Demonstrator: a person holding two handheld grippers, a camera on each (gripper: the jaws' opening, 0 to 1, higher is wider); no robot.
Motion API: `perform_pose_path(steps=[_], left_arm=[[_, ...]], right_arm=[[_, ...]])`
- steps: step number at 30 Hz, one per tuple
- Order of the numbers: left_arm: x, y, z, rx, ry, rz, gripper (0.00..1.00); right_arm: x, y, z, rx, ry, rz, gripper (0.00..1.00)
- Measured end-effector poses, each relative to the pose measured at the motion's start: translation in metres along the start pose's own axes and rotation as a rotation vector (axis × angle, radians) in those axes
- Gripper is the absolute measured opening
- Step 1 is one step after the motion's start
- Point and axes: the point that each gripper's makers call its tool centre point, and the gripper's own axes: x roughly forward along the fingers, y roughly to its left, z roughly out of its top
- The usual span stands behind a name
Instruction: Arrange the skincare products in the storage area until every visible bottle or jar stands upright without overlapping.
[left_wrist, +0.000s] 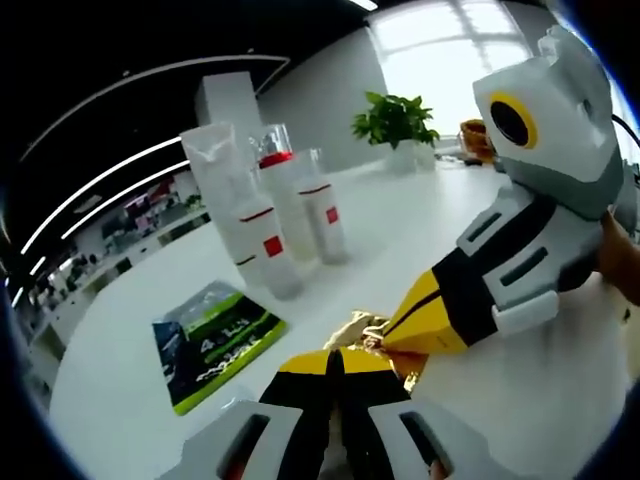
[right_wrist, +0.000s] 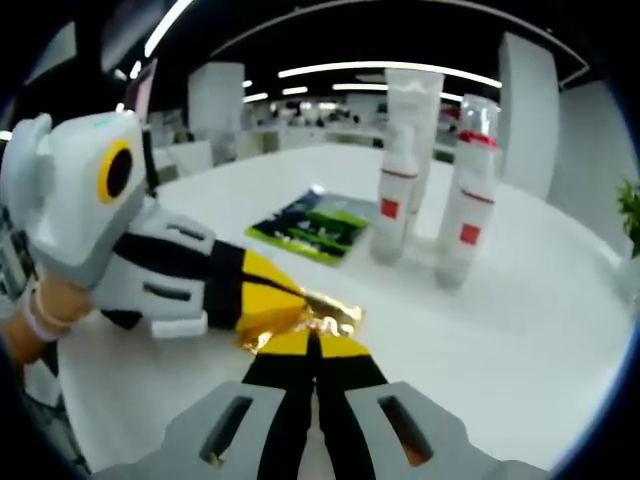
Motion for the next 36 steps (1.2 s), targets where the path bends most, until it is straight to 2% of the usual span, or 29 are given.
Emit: perform_pose_path(steps=[15,17,18,19,21,23,25,27,31,36], left_arm=[[0.007,0.016,0.003,0.034,-0.009,0.062,0.01],[0.003,0.024,0.009,0.052,-0.032,0.118,0.01],[-0.003,0.022,0.016,0.035,-0.082,0.124,0.01],[-0.006,0.018,0.018,0.022,-0.097,0.101,0.01],[-0.011,0.015,0.016,0.008,-0.089,0.090,0.01],[-0.011,0.012,0.011,0.028,-0.073,0.084,0.01],[-0.008,0.012,0.002,0.069,-0.027,0.091,0.01],[-0.005,0.010,-0.002,0.064,-0.006,0.082,0.01],[-0.004,0.011,-0.002,0.037,-0.004,0.067,0.01],[-0.003,0.011,-0.003,0.044,-0.004,0.073,0.01]], right_arm=[[0.010,-0.002,0.005,0.016,0.003,-0.029,0.00],[0.012,-0.002,0.006,0.022,-0.008,-0.030,0.00],[0.013,-0.002,0.006,0.029,-0.020,-0.031,0.00],[0.013,-0.002,0.006,0.029,-0.024,-0.031,0.00],[0.013,-0.002,0.006,0.032,-0.024,-0.032,0.00],[0.014,-0.002,0.007,0.034,-0.026,-0.035,0.00],[0.015,-0.002,0.007,0.031,-0.029,-0.039,0.00],[0.015,-0.002,0.008,0.027,-0.031,-0.045,0.00],[0.016,-0.002,0.008,0.020,-0.037,-0.051,0.00],[0.017,-0.002,0.009,-0.002,-0.046,-0.058,0.00]])
